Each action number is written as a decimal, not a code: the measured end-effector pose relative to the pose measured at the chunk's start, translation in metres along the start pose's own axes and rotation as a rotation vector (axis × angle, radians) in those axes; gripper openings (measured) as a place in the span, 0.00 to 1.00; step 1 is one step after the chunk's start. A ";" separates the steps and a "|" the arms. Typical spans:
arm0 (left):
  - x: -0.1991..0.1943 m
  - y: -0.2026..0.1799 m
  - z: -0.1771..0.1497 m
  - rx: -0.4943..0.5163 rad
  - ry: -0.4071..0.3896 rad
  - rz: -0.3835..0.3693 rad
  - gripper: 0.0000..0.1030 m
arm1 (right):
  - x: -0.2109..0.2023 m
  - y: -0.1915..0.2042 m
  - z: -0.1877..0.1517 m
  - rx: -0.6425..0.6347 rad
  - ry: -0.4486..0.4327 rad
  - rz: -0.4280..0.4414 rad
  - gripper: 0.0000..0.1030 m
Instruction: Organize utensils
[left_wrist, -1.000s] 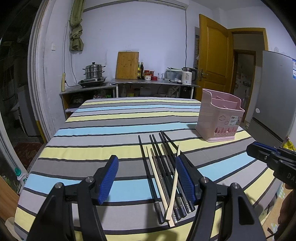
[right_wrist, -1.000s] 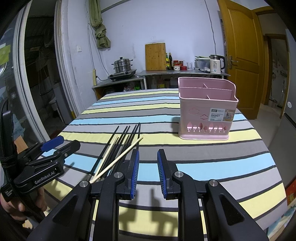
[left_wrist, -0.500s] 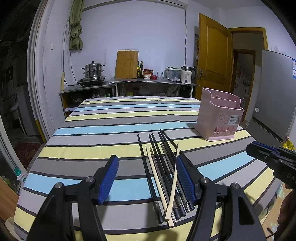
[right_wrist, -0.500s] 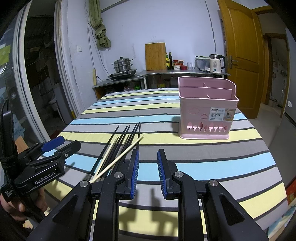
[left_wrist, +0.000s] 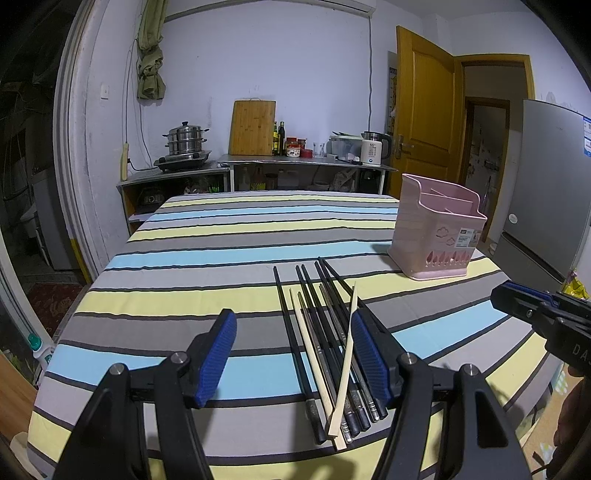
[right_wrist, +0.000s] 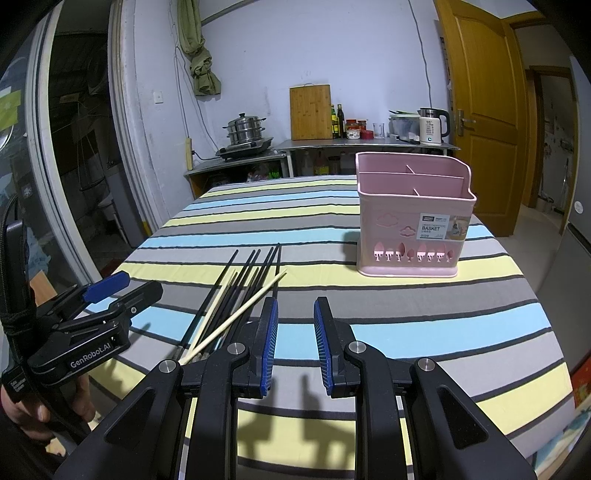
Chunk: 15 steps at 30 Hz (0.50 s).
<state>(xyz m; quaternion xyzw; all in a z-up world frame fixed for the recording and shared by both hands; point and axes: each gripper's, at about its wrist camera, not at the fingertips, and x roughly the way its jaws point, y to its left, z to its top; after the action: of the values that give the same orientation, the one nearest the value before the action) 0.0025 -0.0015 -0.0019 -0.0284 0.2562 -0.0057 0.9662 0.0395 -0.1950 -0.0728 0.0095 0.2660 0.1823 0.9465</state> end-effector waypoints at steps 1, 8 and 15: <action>0.000 0.000 0.000 0.000 0.000 0.000 0.65 | 0.000 0.000 0.000 0.000 0.000 0.000 0.20; 0.000 -0.001 -0.001 0.002 0.002 0.000 0.65 | 0.000 0.000 0.000 0.000 0.000 0.000 0.20; 0.002 0.000 -0.002 0.002 0.013 -0.006 0.65 | 0.000 0.000 0.000 0.002 0.001 0.001 0.20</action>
<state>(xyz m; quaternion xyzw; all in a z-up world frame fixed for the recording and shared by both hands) 0.0029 -0.0017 -0.0044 -0.0282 0.2621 -0.0090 0.9646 0.0396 -0.1954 -0.0724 0.0104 0.2668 0.1826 0.9463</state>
